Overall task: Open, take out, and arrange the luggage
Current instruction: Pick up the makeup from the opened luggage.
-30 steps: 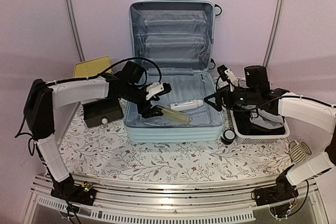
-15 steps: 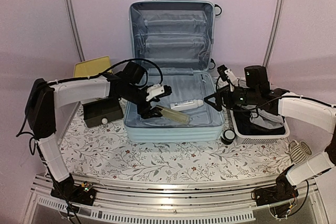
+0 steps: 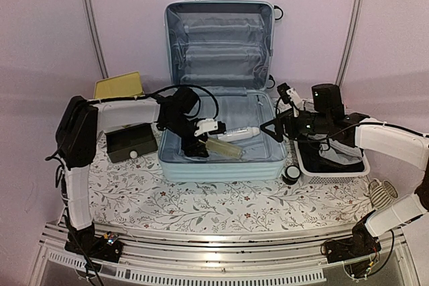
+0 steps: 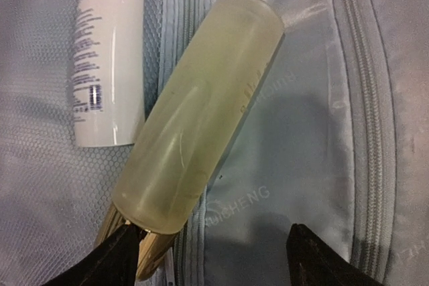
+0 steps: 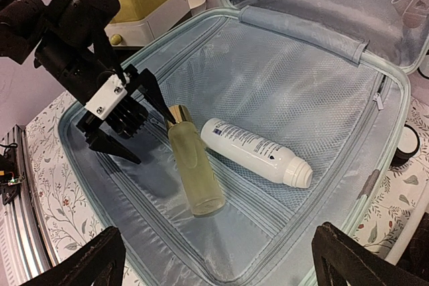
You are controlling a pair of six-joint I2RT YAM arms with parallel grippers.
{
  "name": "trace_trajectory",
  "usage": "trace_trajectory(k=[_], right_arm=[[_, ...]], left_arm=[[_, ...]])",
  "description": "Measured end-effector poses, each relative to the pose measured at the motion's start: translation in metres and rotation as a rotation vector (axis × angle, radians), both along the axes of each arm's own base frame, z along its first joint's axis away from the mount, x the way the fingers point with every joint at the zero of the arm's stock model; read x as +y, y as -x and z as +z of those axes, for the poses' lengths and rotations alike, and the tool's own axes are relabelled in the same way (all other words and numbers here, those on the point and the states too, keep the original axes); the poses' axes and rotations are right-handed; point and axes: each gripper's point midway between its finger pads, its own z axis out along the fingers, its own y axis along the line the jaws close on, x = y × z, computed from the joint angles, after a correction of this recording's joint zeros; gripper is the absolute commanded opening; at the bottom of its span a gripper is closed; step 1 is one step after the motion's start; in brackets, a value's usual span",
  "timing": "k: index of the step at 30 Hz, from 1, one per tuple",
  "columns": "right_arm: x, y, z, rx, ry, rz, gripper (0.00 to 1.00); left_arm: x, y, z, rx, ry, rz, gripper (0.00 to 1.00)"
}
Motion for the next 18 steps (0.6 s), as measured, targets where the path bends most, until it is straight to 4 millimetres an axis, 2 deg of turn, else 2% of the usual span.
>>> trace_trajectory(k=[2,11,18], right_arm=[[0.000,0.000,0.000,0.000,0.000,0.000,0.99],[0.001,0.001,0.000,0.000,0.000,0.004,0.99],[0.002,0.001,0.000,0.000,0.000,0.005,0.99]], left_arm=[[0.000,0.000,-0.008,0.010,-0.017,-0.006,0.78],[-0.001,-0.004,-0.006,-0.004,-0.041,-0.035,0.76],[-0.007,-0.018,-0.009,-0.036,-0.073,-0.036,0.77]])
